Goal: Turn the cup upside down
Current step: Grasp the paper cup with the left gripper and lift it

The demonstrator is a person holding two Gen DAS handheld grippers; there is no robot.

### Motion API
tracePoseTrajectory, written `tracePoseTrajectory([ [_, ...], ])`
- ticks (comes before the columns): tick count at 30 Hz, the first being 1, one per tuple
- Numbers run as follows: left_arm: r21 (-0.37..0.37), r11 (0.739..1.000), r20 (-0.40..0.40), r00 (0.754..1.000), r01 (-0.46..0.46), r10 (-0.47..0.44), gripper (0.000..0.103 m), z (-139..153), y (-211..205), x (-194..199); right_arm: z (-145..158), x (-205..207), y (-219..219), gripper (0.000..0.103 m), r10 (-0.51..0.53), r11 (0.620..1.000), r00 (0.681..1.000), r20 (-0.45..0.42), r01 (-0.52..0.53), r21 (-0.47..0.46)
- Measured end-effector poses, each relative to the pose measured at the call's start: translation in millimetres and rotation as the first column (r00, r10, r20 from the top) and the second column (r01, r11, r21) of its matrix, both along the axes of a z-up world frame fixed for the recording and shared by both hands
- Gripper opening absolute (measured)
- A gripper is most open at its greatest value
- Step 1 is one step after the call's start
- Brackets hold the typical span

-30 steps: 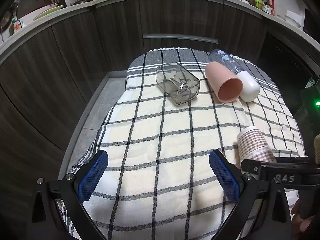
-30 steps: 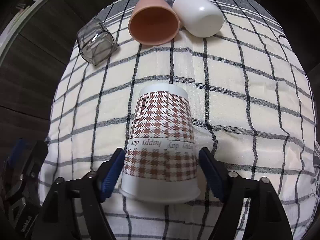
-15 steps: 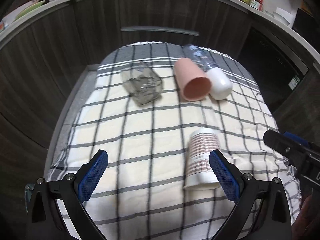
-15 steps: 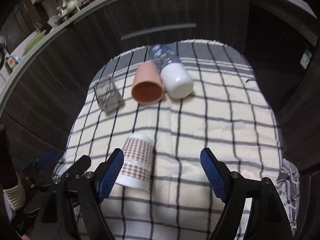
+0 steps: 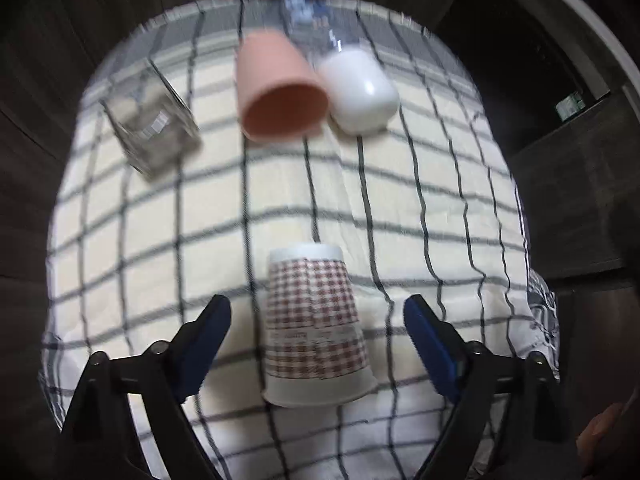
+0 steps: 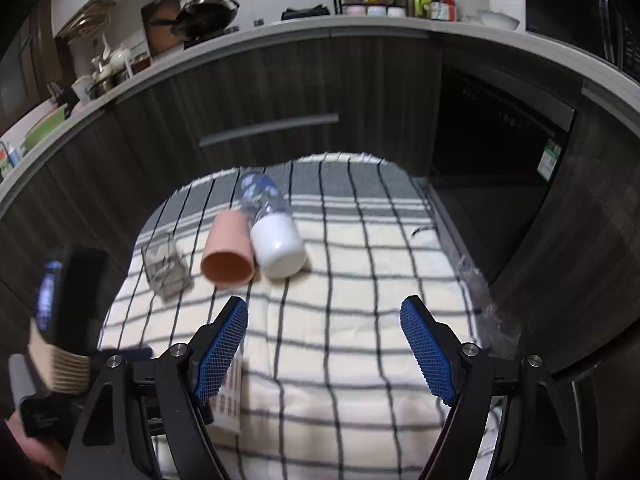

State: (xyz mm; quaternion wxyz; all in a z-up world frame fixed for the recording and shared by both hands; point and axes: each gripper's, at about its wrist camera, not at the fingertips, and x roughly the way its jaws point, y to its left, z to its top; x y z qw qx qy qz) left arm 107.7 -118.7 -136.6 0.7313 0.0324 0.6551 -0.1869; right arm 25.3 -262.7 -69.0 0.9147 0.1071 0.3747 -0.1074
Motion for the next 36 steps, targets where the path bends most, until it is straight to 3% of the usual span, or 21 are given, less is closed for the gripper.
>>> tracePoseTrajectory([
  [4,0.047,0.999,-0.142,0.99,0.022,-0.016,0.084,-15.3,-12.2,16.1,5.3,7.8,-11.5,0.079,-0.005,0.999,1.0,0.015,0.004,0.04],
  [9,0.12,0.991,-0.295,0.955,0.067,-0.029,0.083,-33.9,-25.6,34.1,10.2,21.5,-13.4,0.079,0.006,0.997,0.999,0.033,-0.009,0.082],
  [15,0.178,0.979,-0.348,0.937,0.098,-0.03,0.071,-51.5,-34.6,44.8,8.9,33.3,-14.1,0.079,0.014,0.995,0.999,0.038,-0.018,0.099],
  [18,0.183,0.978,-0.374,0.927,0.101,-0.025,0.059,-61.6,-36.9,44.3,1.9,37.4,-17.6,0.079,0.01,0.992,1.0,0.022,-0.013,0.122],
  [28,0.167,0.983,-0.342,0.94,0.082,-0.02,0.057,-63.1,-36.3,32.8,-16.5,38.4,-25.1,0.079,0.0,0.987,1.0,-0.026,0.004,0.163],
  [33,0.126,0.991,-0.305,0.952,0.047,-0.007,0.057,-38.6,-17.8,33.9,-7.0,35.5,-21.3,0.079,0.008,0.989,1.0,-0.01,-0.006,0.145],
  [36,0.098,0.995,-0.233,0.973,0.023,0.001,0.057,-18.8,-4.7,31.5,2.6,31.9,-17.0,0.079,0.013,0.992,1.0,0.01,-0.014,0.128],
])
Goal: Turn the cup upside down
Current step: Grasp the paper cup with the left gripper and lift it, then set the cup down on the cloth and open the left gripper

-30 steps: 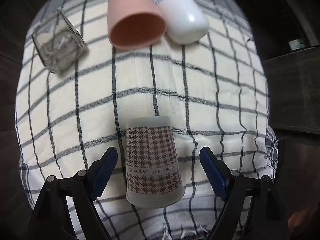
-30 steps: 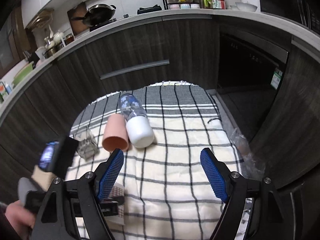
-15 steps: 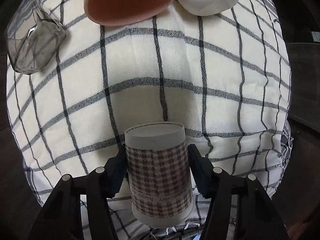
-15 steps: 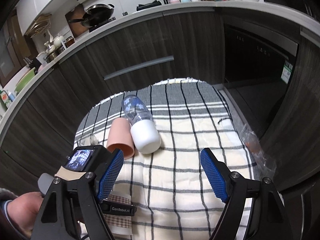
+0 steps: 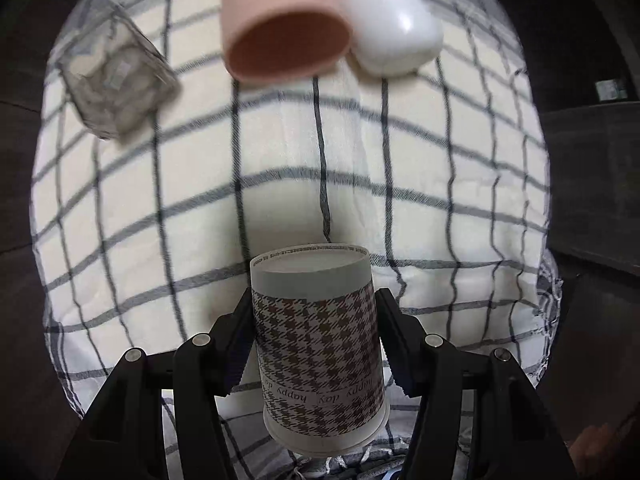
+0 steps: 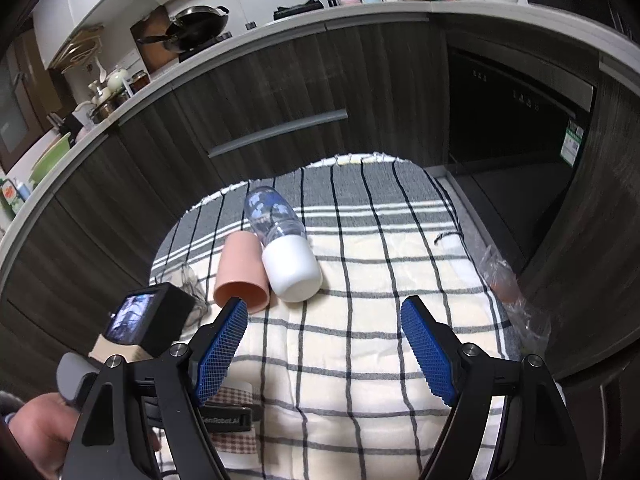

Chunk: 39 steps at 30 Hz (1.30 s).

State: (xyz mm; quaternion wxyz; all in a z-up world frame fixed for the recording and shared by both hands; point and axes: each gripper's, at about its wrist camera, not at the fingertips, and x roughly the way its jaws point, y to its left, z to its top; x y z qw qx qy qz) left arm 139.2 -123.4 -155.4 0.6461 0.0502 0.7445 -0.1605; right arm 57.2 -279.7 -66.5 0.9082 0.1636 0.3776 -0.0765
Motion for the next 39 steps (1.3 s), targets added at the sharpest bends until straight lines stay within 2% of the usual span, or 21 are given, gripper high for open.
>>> tracePoseTrajectory([
  [4,-0.06,0.998,0.168,0.985,-0.029,0.039,0.057,33.5,7.7,1.0,13.6,-5.9,6.3,0.079,0.006,1.0,0.999,0.037,-0.005,-0.027],
  [6,-0.096,0.995,0.297,0.953,-0.033,0.061,0.057,53.0,17.5,-0.3,18.8,-9.2,9.7,0.079,0.01,0.999,0.998,0.061,-0.008,-0.04],
  [7,-0.1,0.995,0.391,0.918,-0.03,0.067,0.057,65.1,22.8,-4.1,20.8,-10.4,11.3,0.079,0.012,0.999,0.997,0.074,-0.009,-0.05],
  [8,-0.096,0.995,0.448,0.891,-0.029,0.07,0.057,69.1,25.3,-3.3,22.2,-11.5,13.4,0.079,0.014,0.998,0.996,0.084,-0.009,-0.06],
  [10,-0.093,0.995,0.602,0.795,-0.026,0.077,0.057,80.7,30.7,-10.5,22.6,-12.6,19.2,0.079,0.02,0.996,0.995,0.095,-0.011,-0.09],
  [11,-0.081,0.996,0.68,0.729,-0.025,0.074,0.057,84.4,34.9,-15.4,22.2,-12.7,21.6,0.079,0.023,0.995,0.995,0.094,-0.013,-0.1],
  [13,-0.107,0.994,0.763,0.639,-0.026,0.099,0.057,82.5,45.0,-19.9,18.5,-11.9,27.2,0.079,0.028,0.992,0.996,0.088,-0.017,-0.124],
  [17,-0.174,0.983,0.845,0.503,-0.06,0.18,0.057,62.8,59.1,-30.6,5.5,-11.8,35.9,0.079,0.033,0.986,0.997,0.069,-0.022,-0.164],
  [20,-0.189,0.979,0.87,0.447,-0.081,0.205,0.057,44.6,60.9,-40.4,-8.5,-14.5,44.5,0.079,0.038,0.977,0.998,0.049,-0.027,-0.212],
  [22,-0.183,0.98,0.88,0.43,-0.084,0.201,0.057,34.0,57.7,-46.2,-17.4,-17.1,48.8,0.079,0.046,0.972,0.998,0.031,-0.037,-0.234],
  [26,-0.163,0.984,0.893,0.415,-0.069,0.177,0.057,21.4,57.3,-57.3,-31.0,-22.8,51.5,0.079,0.052,0.966,0.999,-0.01,-0.053,-0.255],
  [27,-0.157,0.986,0.89,0.423,-0.062,0.168,0.057,17.9,56.5,-57.9,-33.1,-24.4,51.0,0.079,0.05,0.965,0.999,-0.017,-0.053,-0.256],
  [34,-0.142,0.988,0.826,0.543,-0.059,0.151,0.058,-4.8,58.3,-71.0,-38.0,-27.2,45.4,0.079,0.036,0.968,0.998,-0.044,-0.046,-0.247],
  [39,-0.121,0.992,0.808,0.575,-0.048,0.126,0.058,-5.3,60.4,-84.2,-36.2,-29.5,44.4,0.079,0.041,0.972,0.998,-0.049,-0.051,-0.231],
])
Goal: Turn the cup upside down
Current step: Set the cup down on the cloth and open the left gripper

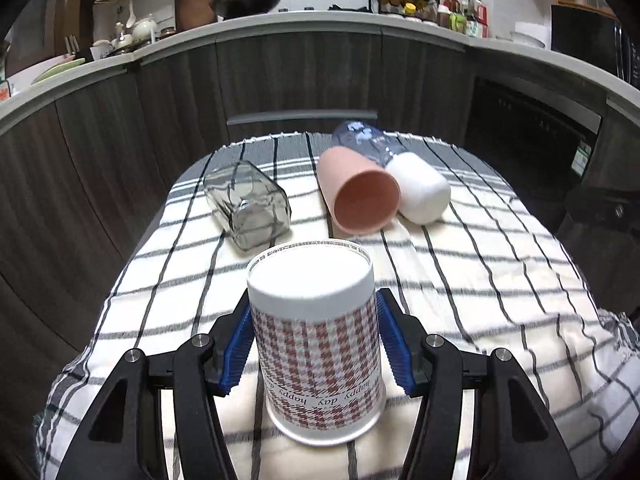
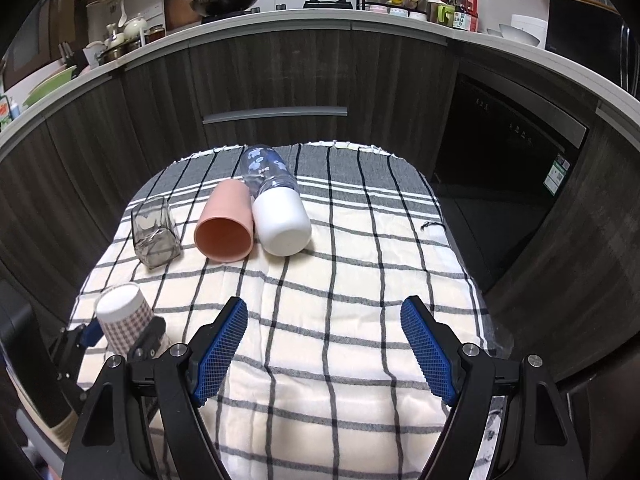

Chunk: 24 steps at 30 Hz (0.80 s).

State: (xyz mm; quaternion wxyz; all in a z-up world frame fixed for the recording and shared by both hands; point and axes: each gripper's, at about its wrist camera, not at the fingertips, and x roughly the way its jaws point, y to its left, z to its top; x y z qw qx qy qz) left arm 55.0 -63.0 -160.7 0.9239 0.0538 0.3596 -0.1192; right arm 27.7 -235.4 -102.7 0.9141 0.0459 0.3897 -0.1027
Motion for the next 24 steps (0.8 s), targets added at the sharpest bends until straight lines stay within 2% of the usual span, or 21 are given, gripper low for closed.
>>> tracePoseTrajectory([
  [4,0.007,1.0,-0.055,0.998,0.014,-0.014,0.058,-5.2,1.7,-6.1,0.5,-2.0,-0.7,0.079,0.001,1.0,1.0,-0.004,-0.001,0.014],
  [10,0.002,1.0,-0.054,0.999,0.008,-0.008,0.059,-3.2,3.4,-10.1,1.5,-5.6,0.4,0.079,0.002,1.0,1.0,-0.001,-0.002,0.016],
  [12,0.005,1.0,-0.044,0.999,0.004,-0.004,0.072,-0.7,3.6,-12.5,2.2,-7.2,0.3,0.079,0.001,1.0,1.0,0.001,-0.001,0.018],
  [13,0.004,1.0,-0.032,0.999,0.003,-0.003,0.074,1.6,3.8,-14.9,2.7,-8.4,0.2,0.079,-0.001,1.0,1.0,0.003,0.001,0.018],
  [24,-0.015,1.0,0.029,1.0,-0.004,0.004,0.077,36.4,12.6,-31.0,19.4,-24.3,5.8,0.079,0.009,1.0,0.998,0.067,-0.009,0.012],
])
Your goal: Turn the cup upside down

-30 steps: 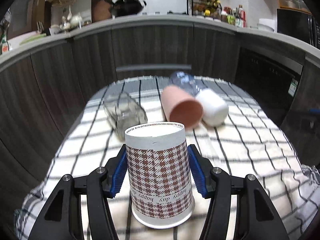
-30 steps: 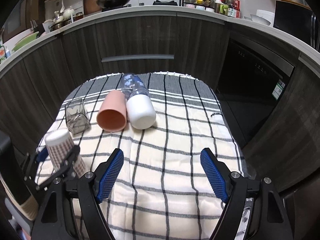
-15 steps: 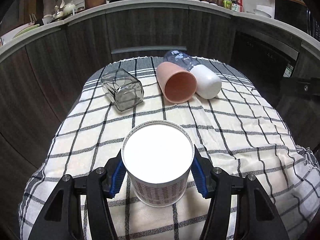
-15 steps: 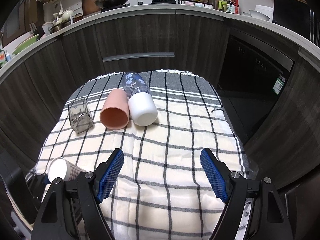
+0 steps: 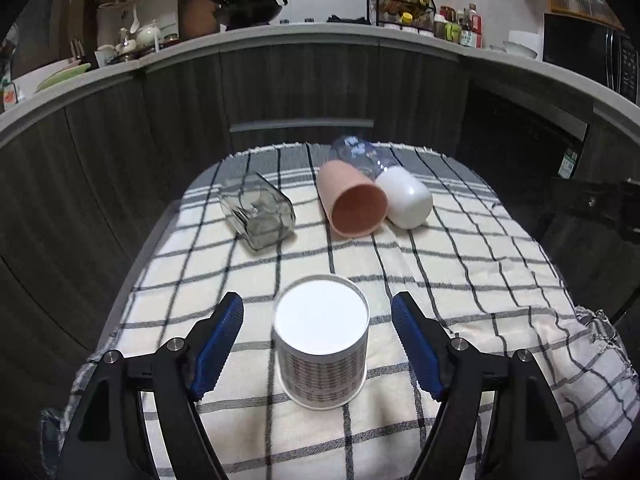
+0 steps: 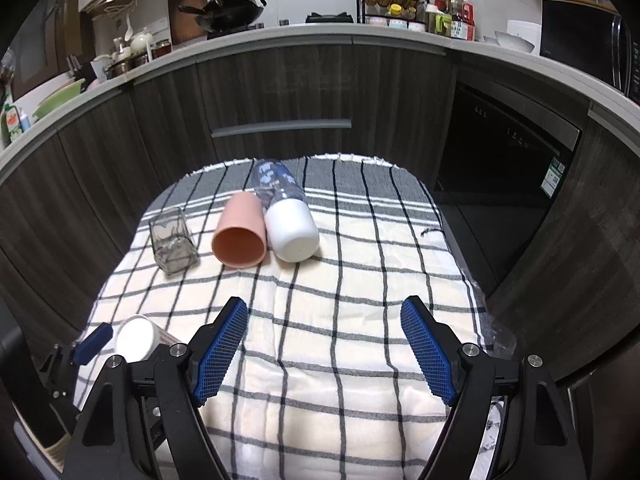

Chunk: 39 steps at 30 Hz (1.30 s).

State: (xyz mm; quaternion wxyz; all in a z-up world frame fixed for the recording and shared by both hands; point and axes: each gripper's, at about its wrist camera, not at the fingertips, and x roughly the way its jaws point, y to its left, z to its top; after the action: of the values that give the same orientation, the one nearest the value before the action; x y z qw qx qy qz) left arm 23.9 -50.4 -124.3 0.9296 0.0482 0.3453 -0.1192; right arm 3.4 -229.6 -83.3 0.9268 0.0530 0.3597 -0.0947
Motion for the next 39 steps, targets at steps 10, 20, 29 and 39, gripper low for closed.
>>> tracePoseTrajectory([
  [10,0.022,1.0,0.097,0.995,-0.02,0.018,0.078,45.7,11.4,-24.9,24.3,-19.7,19.8,0.085,0.02,0.999,0.995,0.097,-0.015,-0.049],
  [20,-0.006,0.996,0.053,0.995,-0.086,0.087,0.078,71.4,30.2,-30.4,38.3,-30.7,26.5,0.085,0.003,1.0,0.992,0.126,0.001,-0.028],
  [29,-0.003,0.994,0.028,0.993,-0.112,0.112,0.078,80.4,38.3,-41.0,45.1,-45.3,28.7,0.085,-0.025,0.999,0.991,0.13,0.028,-0.023],
  [39,-0.005,0.992,0.038,0.992,-0.124,0.124,0.08,84.0,43.1,-48.2,51.8,-54.7,38.4,0.086,-0.023,0.997,0.987,0.159,0.035,-0.07],
])
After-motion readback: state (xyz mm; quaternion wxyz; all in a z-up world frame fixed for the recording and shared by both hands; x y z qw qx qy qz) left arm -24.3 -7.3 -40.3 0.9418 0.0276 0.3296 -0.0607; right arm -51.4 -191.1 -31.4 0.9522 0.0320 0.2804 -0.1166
